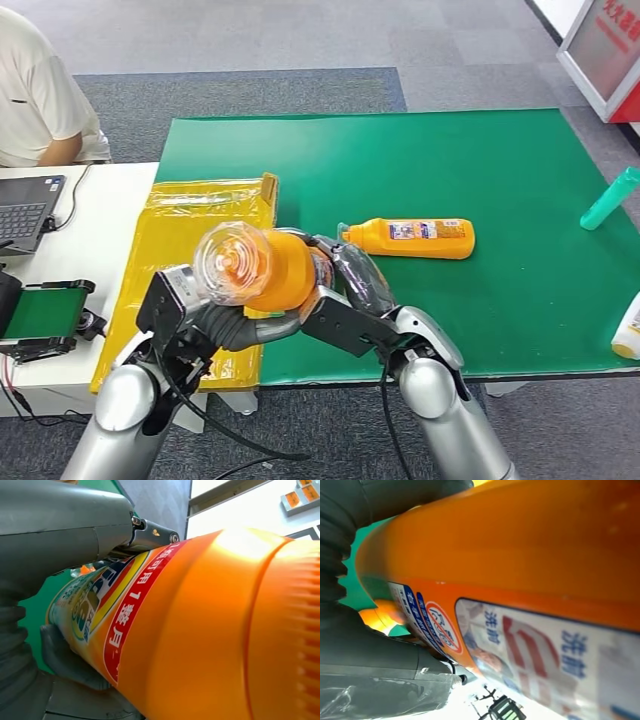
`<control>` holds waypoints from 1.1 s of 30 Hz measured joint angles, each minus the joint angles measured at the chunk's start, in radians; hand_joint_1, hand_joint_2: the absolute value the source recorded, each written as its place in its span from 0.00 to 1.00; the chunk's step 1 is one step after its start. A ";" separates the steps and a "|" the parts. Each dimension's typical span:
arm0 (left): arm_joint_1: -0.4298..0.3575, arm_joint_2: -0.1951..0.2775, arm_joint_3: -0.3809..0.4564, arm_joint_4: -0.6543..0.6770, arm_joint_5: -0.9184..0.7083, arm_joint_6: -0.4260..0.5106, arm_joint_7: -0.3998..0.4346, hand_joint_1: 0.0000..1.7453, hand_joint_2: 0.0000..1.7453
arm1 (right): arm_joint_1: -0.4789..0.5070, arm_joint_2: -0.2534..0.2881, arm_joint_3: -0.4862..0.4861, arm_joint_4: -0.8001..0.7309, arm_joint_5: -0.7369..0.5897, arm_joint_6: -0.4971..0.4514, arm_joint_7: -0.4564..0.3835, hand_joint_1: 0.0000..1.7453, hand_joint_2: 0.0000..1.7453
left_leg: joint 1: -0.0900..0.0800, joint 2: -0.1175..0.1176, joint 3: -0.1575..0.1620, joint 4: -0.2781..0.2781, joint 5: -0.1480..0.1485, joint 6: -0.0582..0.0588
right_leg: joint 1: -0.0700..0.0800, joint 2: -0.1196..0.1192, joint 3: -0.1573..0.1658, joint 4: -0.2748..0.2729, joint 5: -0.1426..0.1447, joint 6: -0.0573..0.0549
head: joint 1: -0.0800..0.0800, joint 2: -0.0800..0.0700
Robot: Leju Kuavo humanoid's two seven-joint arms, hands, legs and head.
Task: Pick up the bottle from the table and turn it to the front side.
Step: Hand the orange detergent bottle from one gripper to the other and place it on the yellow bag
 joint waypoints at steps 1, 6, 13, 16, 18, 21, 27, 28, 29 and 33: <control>0.000 0.000 0.000 0.000 0.000 0.003 -0.008 1.00 1.00 | 0.000 0.001 -0.003 0.000 0.000 -0.001 0.001 0.40 1.00 | 0.000 0.000 0.000 0.000 0.000 0.000 | 0.000 0.000 0.000 0.000 0.000 0.000 | 0.000 0.000; -0.002 -0.004 0.001 0.001 -0.042 0.046 -0.062 1.00 1.00 | 0.000 0.008 -0.030 0.004 -0.006 -0.012 0.020 0.00 1.00 | 0.000 0.000 0.000 0.000 0.000 0.000 | 0.000 0.000 0.000 0.000 0.000 0.000 | 0.000 0.000; -0.012 -0.061 0.036 -0.048 -0.334 0.193 -0.094 1.00 1.00 | 0.022 0.011 -0.145 0.016 0.008 -0.038 0.065 0.00 1.00 | -0.001 0.000 -0.001 0.000 0.000 0.000 | -0.001 0.000 0.000 0.000 0.001 0.001 | 0.000 0.000; -0.012 -0.088 0.079 -0.075 -0.402 0.210 -0.084 1.00 1.00 | 0.041 0.014 -0.185 -0.003 0.009 -0.033 0.077 0.00 1.00 | 0.000 0.000 -0.001 0.000 0.000 0.000 | -0.001 0.000 0.000 0.000 0.001 0.001 | 0.000 0.000; -0.010 -0.100 0.106 -0.087 -0.434 0.213 -0.085 1.00 1.00 | 0.053 0.016 -0.209 -0.023 0.007 -0.028 0.080 0.00 1.00 | 0.000 0.000 -0.001 0.000 0.000 0.000 | 0.000 0.000 -0.001 0.000 0.001 0.001 | 0.000 0.000; -0.003 -0.113 0.142 -0.103 -0.499 0.220 -0.092 1.00 1.00 | 0.068 0.021 -0.244 -0.056 0.007 -0.026 0.081 0.00 1.00 | 0.000 0.000 -0.001 0.000 0.000 0.000 | 0.000 0.000 -0.001 0.000 0.001 0.001 | 0.000 0.000; 0.011 -0.123 0.196 -0.122 -0.697 0.266 -0.094 1.00 1.00 | 0.095 0.028 -0.296 -0.141 0.008 -0.027 0.078 0.00 1.00 | 0.000 0.000 -0.001 0.000 0.000 0.000 | -0.001 0.000 -0.001 0.000 0.001 0.001 | 0.000 0.000; 0.013 -0.124 0.203 -0.123 -0.718 0.272 -0.091 1.00 1.00 | 0.098 0.028 -0.302 -0.152 0.009 -0.027 0.077 0.00 1.00 | 0.000 0.000 -0.001 0.000 0.000 0.000 | -0.001 0.000 -0.001 0.000 0.001 0.001 | 0.000 0.000; 0.013 -0.125 0.209 -0.123 -0.752 0.282 -0.086 1.00 1.00 | 0.100 0.029 -0.306 -0.161 0.010 -0.028 0.074 0.00 1.00 | 0.000 0.000 -0.001 0.000 0.000 0.000 | -0.001 0.000 -0.001 0.000 0.001 0.001 | 0.000 0.000; 0.013 -0.126 0.258 -0.121 -1.024 0.350 -0.056 1.00 1.00 | 0.121 0.033 -0.317 -0.229 0.022 -0.034 0.053 0.00 1.00 | 0.000 0.000 -0.001 0.000 0.000 0.000 | -0.001 0.000 -0.001 0.000 0.001 0.001 | 0.000 0.000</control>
